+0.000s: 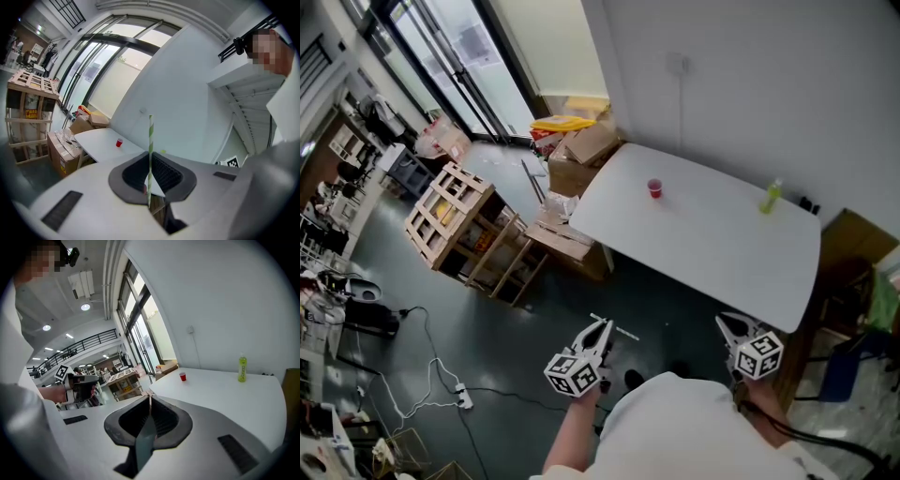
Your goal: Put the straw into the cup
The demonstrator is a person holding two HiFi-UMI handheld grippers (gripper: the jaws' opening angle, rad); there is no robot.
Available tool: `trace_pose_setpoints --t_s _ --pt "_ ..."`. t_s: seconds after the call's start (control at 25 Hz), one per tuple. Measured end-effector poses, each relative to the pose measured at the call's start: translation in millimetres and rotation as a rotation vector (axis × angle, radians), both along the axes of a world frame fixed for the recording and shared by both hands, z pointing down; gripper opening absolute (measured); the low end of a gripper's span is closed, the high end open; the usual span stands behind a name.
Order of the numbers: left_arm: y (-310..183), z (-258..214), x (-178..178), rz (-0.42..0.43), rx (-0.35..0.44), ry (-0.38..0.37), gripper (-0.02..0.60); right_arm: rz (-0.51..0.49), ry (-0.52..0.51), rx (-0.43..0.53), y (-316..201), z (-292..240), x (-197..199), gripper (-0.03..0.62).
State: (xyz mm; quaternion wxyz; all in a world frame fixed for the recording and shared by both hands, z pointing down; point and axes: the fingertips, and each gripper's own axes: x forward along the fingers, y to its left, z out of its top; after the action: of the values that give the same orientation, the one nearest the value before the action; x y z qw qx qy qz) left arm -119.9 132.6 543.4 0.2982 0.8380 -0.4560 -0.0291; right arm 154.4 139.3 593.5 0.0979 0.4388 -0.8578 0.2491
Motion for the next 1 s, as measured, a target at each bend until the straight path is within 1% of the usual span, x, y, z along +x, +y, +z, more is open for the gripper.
trace_pose_setpoints --t_s 0.16,0.56,0.76,1.0 --pt "1.2 2.5 10.3 -0.012 -0.006 0.003 0.017 -0.006 0.003 -0.005 0.8 2.1 13.2 0.038" --pt "4.9 7.3 49.1 -0.039 -0.007 0.017 0.017 -0.052 -0.013 -0.025 0.6 11.6 46.8 0.038" --pt "0.6 13.0 49.0 -0.060 -0.007 0.020 0.017 -0.062 -0.014 -0.025 -4.9 14.1 48.5 0.038" --pt "-18.5 9.5 45.5 -0.060 0.014 0.022 0.017 -0.041 -0.021 -0.025 -19.8 17.1 48.9 0.038"
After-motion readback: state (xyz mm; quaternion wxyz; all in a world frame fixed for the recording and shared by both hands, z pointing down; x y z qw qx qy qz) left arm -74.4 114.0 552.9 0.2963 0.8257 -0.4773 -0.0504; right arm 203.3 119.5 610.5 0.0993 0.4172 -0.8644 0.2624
